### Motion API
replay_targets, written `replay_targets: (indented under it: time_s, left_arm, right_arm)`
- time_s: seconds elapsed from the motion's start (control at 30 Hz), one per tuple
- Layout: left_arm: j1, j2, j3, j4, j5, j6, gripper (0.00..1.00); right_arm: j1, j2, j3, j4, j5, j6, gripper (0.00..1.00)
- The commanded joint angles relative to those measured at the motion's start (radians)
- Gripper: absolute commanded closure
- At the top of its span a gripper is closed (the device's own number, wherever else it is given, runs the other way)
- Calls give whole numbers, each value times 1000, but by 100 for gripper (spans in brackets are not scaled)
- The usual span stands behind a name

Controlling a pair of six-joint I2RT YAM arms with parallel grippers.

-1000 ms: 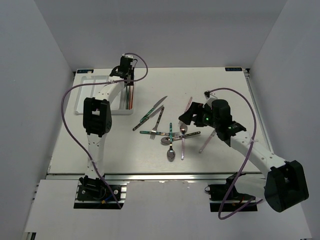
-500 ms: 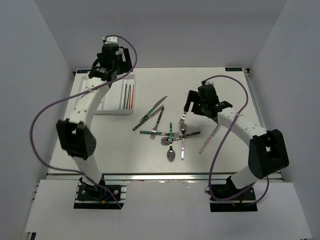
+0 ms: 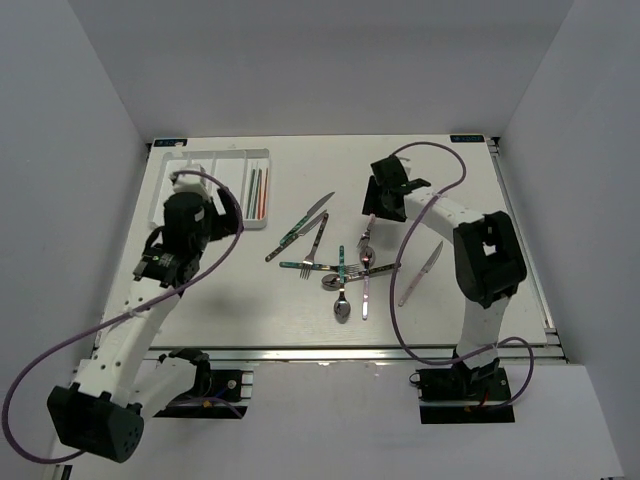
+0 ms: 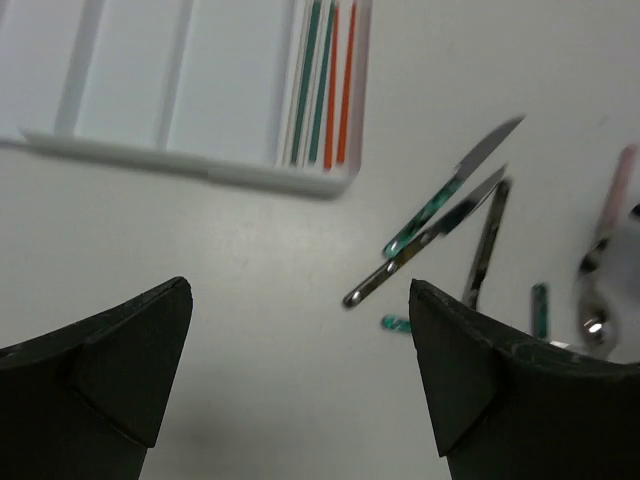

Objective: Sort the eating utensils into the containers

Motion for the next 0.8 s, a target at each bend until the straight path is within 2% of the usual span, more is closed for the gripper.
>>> replay_targets:
  time_s: [0.0,0.17,0.27,0.3,0.4,0.47,0.53,0.67,0.77]
  left_arm:
    - [0,1,-113,-15,45,-12,2]
    - [0,-23,-130,-15,88,-8,2]
    - [0,-31,-133,-15,93,-8,2]
    - [0,-32,-136,-16,94,-8,2]
    - [0,-34,-134,-15,108,-9,2]
    - [0,-35,-133,-13,117,-11,2]
    - [0,-34,-134,-12,122,-12,2]
    - [0,-38,-131,-4,137,-21,2]
    - [0,-42,-122,29,250,-60,2]
  right_arm:
    - [6,83,82,-42,56,25,32]
    - [6,202,175,-45,62,25,42]
    - [9,264,224,-108,93,29,51]
    - [8,273,234,-120,105,43,63]
    - [6,270,205,-113,137,63,84]
    - [6,261,177,-92,119,88,89]
    - [3,258,169,-76,67,111,99]
    - [0,238,188,-33,-11,143,100]
    - [6,151,148,34,-53,160,100]
